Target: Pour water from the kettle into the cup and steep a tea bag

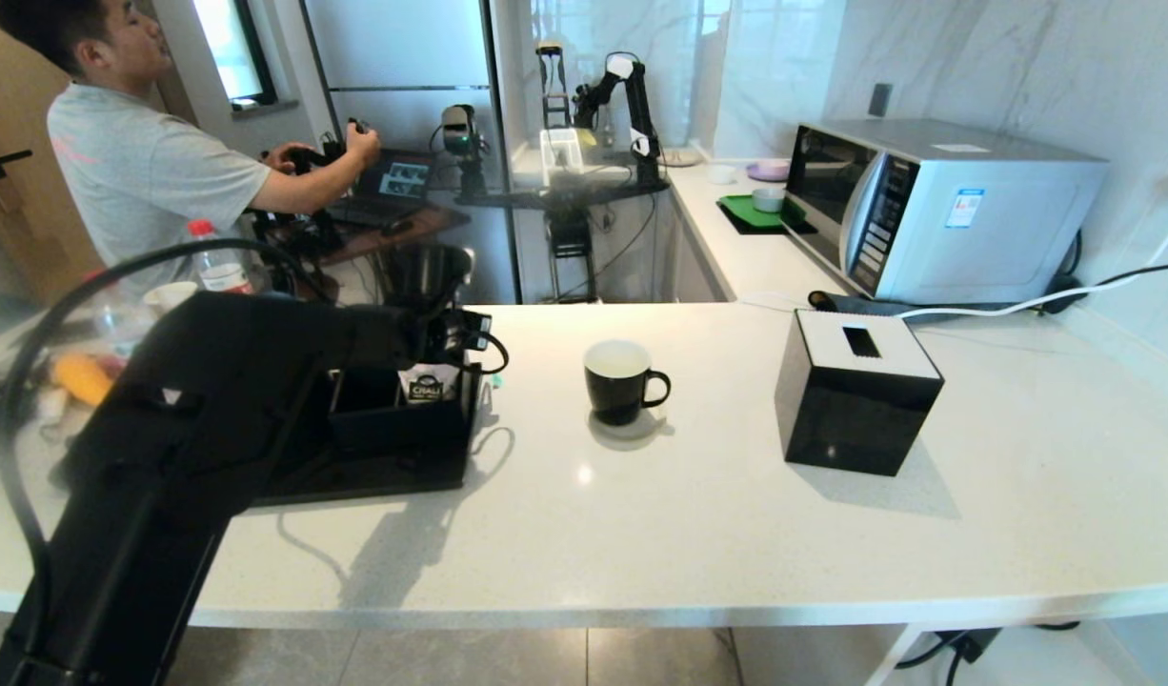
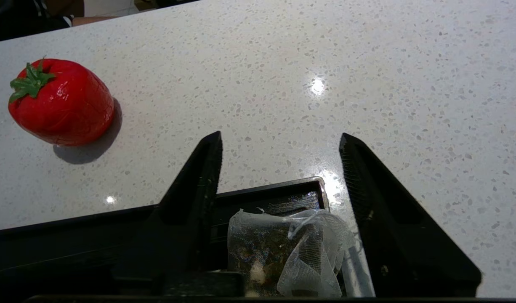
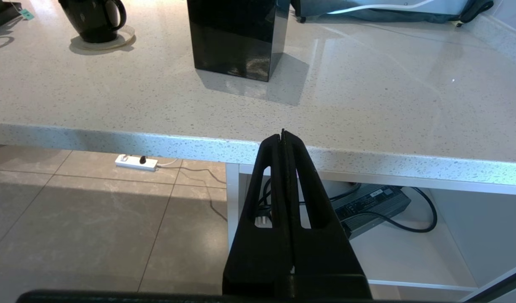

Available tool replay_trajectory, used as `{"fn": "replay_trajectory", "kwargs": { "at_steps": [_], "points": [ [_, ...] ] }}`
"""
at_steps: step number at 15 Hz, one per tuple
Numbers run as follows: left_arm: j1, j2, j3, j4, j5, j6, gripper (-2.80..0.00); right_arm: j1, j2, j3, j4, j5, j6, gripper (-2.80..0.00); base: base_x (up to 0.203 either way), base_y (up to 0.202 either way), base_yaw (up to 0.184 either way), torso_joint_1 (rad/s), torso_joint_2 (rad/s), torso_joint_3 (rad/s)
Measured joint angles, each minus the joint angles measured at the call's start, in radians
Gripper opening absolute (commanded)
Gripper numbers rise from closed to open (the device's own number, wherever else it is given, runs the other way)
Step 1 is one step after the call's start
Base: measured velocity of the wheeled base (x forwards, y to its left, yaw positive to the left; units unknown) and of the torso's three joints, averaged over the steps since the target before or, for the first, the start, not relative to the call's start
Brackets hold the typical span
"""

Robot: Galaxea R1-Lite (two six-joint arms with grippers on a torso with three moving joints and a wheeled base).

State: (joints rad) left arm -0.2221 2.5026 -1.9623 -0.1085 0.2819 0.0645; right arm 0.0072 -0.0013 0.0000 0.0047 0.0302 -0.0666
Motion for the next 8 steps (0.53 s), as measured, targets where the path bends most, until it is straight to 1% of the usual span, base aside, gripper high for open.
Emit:
{"fn": "replay_trajectory", "kwargs": {
  "at_steps": [8],
  "points": [
    [0.002, -0.001, 0.004, 0.000, 0.000, 0.002, -2.80, 0.000, 0.000, 0.000, 0.000, 0.000, 0.000, -2.80, 0.000, 0.000, 0.000, 0.000, 0.00, 0.000]
  ]
}}
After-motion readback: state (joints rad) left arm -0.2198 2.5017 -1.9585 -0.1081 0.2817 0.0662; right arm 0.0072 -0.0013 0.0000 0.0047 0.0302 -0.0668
